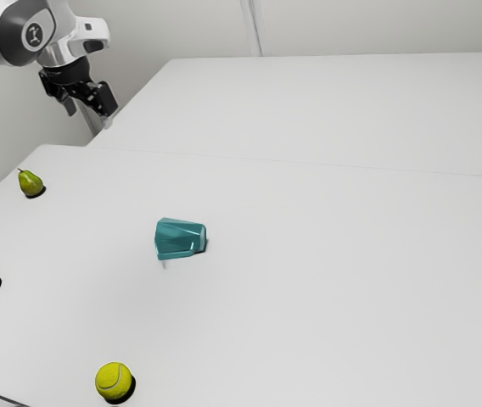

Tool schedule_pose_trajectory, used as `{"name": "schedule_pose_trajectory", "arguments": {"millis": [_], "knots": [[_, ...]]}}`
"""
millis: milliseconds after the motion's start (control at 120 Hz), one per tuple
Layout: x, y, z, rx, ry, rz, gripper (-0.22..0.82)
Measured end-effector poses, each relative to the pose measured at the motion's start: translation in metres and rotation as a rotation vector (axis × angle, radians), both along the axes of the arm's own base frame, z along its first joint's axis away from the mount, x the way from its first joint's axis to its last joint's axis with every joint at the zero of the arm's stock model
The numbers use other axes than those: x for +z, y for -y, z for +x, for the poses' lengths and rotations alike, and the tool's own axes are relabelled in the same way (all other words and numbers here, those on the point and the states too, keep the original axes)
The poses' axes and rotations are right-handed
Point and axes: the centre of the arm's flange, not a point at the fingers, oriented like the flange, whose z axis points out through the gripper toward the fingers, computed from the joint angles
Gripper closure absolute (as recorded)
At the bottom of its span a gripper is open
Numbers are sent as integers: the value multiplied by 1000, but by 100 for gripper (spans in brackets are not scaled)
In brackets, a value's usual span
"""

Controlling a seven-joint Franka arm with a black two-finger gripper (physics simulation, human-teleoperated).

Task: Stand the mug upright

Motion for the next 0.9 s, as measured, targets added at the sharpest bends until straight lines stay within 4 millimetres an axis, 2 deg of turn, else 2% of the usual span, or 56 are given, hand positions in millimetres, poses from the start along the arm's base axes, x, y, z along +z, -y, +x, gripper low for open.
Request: {"name": "schedule_pose_trajectory", "arguments": {"millis": [225, 350, 467, 650, 758, 900], "knots": [[-9, 0, 2, 4, -16, -2, 0], [-26, 0, 6, 7, -48, -4, 0], [-47, -10, 9, 41, -83, -69, 0], [-109, -30, 0, 137, -183, -278, 0], [-155, -47, 1, 223, -245, -419, 0], [-199, -70, 5, 330, -292, -566, 0]]}}
